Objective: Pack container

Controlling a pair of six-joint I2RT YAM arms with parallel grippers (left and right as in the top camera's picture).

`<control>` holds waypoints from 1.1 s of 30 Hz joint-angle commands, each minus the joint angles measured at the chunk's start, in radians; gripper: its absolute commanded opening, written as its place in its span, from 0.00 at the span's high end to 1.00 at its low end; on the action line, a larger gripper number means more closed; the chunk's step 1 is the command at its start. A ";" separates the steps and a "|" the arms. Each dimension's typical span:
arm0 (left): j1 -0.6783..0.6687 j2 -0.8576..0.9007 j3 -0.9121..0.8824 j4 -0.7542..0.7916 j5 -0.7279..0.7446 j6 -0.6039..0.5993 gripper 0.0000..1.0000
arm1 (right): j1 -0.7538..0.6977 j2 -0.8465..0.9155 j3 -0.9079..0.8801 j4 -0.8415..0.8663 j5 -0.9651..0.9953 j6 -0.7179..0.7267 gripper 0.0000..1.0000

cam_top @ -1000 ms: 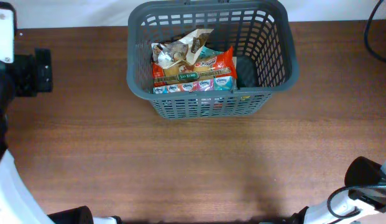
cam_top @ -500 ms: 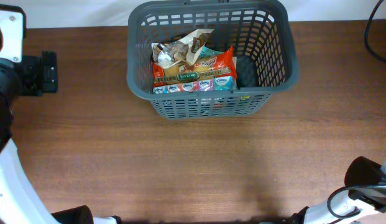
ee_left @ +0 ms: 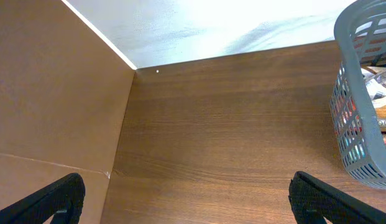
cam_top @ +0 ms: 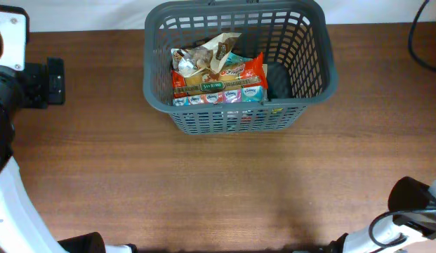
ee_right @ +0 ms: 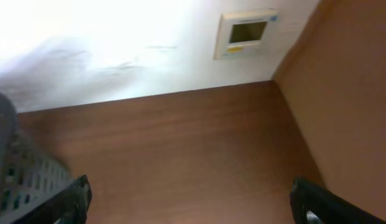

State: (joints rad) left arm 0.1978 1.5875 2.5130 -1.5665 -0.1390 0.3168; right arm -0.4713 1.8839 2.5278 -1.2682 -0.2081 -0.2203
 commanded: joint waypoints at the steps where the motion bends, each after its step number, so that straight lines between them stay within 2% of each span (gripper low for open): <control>1: 0.004 -0.005 -0.002 0.001 0.000 -0.017 0.01 | 0.082 -0.076 -0.005 0.000 -0.005 0.001 0.01; 8: 0.004 -0.005 -0.002 0.001 0.000 -0.017 0.01 | 0.310 -0.238 -0.019 0.002 -0.005 0.000 0.01; 12: 0.004 -0.005 -0.002 0.001 0.000 -0.017 0.01 | 0.349 -0.429 -0.257 0.203 0.003 -0.006 0.01; 14: 0.004 -0.005 -0.002 0.001 0.000 -0.017 0.01 | 0.350 -0.556 -0.466 0.343 -0.008 -0.006 0.01; 15: 0.004 -0.005 -0.002 0.001 0.000 -0.017 0.01 | 0.350 -0.666 -0.660 0.463 -0.006 -0.006 0.01; 17: 0.004 -0.005 -0.002 0.001 0.000 -0.017 0.01 | 0.349 -0.800 -0.906 0.600 -0.006 -0.006 0.01; 20: 0.004 -0.005 -0.002 0.001 0.000 -0.017 0.01 | 0.350 -0.976 -1.217 0.735 -0.007 -0.006 0.01; 24: 0.004 -0.005 -0.002 0.001 0.000 -0.017 0.01 | 0.350 -1.329 -1.756 0.929 -0.037 -0.006 0.01; 27: 0.004 -0.005 -0.002 0.001 0.000 -0.017 0.01 | 0.350 -1.541 -2.019 1.023 -0.055 -0.006 0.01; 33: 0.004 -0.005 -0.002 0.001 0.000 -0.017 0.01 | 0.362 -1.738 -2.264 1.068 -0.060 -0.006 0.01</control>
State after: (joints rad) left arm 0.1978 1.5864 2.5103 -1.5677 -0.1390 0.3130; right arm -0.1276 0.1867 0.3141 -0.2100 -0.2535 -0.2256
